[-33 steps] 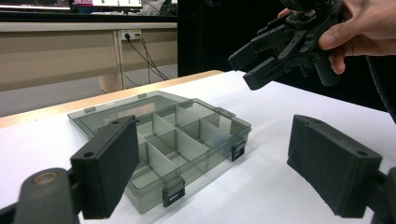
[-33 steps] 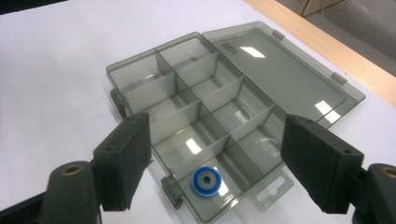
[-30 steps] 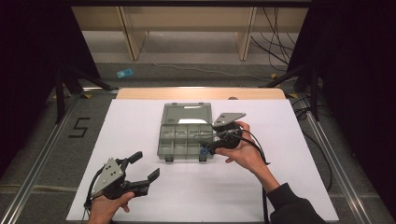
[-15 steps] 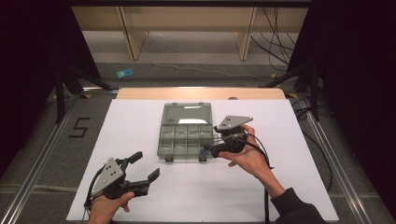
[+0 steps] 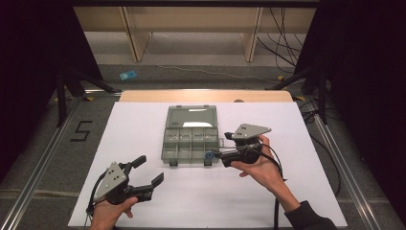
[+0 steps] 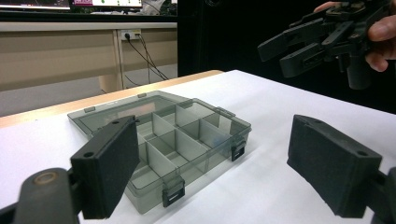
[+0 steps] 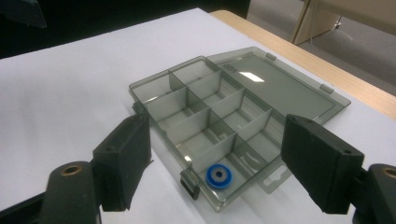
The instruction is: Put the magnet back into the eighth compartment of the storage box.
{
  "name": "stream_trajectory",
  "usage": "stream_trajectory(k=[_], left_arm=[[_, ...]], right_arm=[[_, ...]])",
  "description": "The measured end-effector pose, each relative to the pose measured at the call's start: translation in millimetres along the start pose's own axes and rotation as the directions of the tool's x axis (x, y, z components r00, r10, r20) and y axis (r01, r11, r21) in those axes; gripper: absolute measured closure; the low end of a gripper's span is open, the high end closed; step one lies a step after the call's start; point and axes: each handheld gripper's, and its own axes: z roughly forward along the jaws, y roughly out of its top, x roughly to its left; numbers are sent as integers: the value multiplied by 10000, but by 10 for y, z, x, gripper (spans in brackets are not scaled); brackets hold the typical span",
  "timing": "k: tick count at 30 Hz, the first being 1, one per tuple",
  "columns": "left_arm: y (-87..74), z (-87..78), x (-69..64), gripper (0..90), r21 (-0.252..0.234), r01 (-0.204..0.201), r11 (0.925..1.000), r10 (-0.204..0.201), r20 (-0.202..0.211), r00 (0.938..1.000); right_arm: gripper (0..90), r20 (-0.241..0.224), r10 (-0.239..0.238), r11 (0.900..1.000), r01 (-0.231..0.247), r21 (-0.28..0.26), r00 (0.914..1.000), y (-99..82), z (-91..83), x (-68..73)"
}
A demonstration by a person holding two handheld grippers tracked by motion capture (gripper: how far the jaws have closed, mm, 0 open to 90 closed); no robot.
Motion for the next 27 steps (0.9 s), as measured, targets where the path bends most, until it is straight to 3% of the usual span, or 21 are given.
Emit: stream_trajectory(k=[8, 23, 27], left_arm=[[-2, 3, -1, 163, 5, 16, 10000, -16, -9, 10000], [0, 0, -2, 163, 16, -23, 10000, 23, -1, 10000], [1, -1, -2, 163, 23, -46, 10000, 46, -4, 10000]], right_arm=[[252, 245, 102, 9989, -91, -455, 9996, -93, -138, 13], [253, 227, 424, 9960, -404, -802, 9988, -259, -284, 46], [253, 446, 497, 9945, -453, -940, 9978, -291, -354, 38]])
